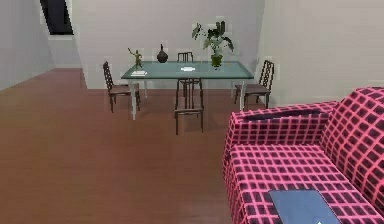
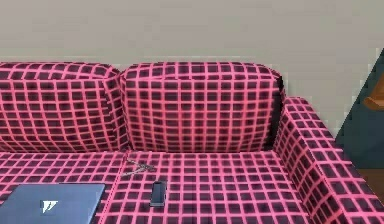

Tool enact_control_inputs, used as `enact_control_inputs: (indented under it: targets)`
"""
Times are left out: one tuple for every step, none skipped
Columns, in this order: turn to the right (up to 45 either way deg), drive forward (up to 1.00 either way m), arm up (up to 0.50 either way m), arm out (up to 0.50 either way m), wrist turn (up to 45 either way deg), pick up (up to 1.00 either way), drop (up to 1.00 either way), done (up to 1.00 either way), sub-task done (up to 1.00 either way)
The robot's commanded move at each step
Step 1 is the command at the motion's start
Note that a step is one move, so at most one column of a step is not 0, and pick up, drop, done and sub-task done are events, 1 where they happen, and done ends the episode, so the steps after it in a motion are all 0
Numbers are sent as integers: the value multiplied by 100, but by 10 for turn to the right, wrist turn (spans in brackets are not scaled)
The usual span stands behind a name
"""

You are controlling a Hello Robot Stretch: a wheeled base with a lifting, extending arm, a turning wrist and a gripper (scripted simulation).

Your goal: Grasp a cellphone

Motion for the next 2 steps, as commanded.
enact_control_inputs:
  targets:
    - [0,0,50,0,0,0,0,0,0]
    - [0,0,10,0,0,0,0,0,0]
